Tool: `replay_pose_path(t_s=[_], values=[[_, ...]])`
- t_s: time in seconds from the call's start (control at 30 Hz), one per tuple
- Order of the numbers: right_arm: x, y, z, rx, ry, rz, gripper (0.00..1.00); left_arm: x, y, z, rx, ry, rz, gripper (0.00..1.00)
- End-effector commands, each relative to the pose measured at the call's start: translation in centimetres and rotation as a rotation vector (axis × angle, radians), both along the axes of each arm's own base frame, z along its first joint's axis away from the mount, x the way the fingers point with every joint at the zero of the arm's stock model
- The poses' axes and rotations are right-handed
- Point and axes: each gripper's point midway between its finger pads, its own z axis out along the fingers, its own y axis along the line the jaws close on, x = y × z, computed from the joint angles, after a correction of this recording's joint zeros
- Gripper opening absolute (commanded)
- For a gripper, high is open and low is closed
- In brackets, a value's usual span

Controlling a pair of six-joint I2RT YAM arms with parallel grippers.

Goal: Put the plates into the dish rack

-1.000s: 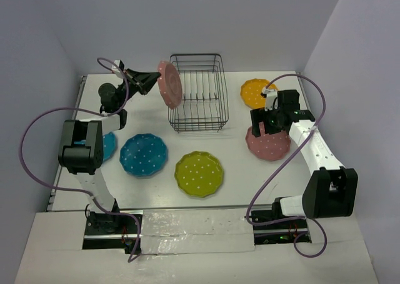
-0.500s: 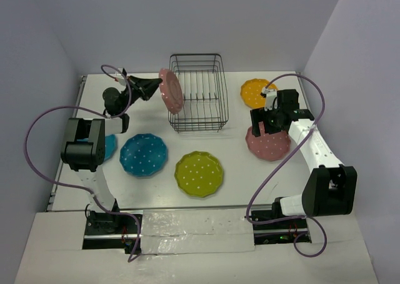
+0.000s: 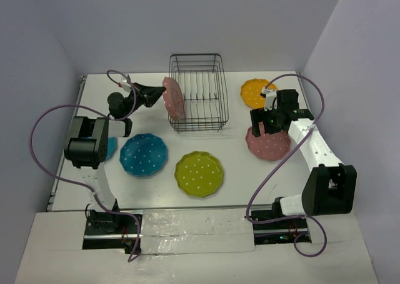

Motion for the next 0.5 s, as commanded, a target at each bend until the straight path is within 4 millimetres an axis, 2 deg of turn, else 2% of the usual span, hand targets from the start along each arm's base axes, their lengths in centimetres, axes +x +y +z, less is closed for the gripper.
replay_pose_path(t_s=[0.0,0.13,0.2,0.23,0.27,0.33,0.37,0.47], values=[[1.1,0.0,1.8,-0.012,-0.050,0.011,1.00,-0.3,0.0,4.6,-0.007,-0.275,0.011,0.00],[1.0,0.0,1.8,-0.020,-0.052,0.014,1.00,0.4,-0.2,3.1,0.015,-0.255,0.000,0.00],[0.9,-0.1,2.0,-0.022,-0.057,0.013,1.00,0.8,-0.3,2.5,0.030,-0.242,0.002,0.03],[0.9,-0.1,1.9,-0.023,-0.056,0.014,1.00,0.9,-0.3,2.5,0.033,-0.241,0.001,0.06],[0.9,-0.2,2.0,-0.024,-0.059,0.013,1.00,0.8,-0.4,2.3,0.041,-0.242,-0.006,0.14],[0.9,-0.2,2.1,-0.024,-0.062,0.013,1.00,0.7,-0.4,2.4,0.055,-0.237,-0.009,0.23],[0.8,-0.1,2.2,-0.023,-0.065,0.014,1.00,0.6,-0.4,2.5,0.068,-0.243,-0.010,0.31],[0.9,0.0,2.6,-0.016,-0.074,0.018,1.00,0.7,0.0,2.9,0.102,-0.240,0.001,0.38]])
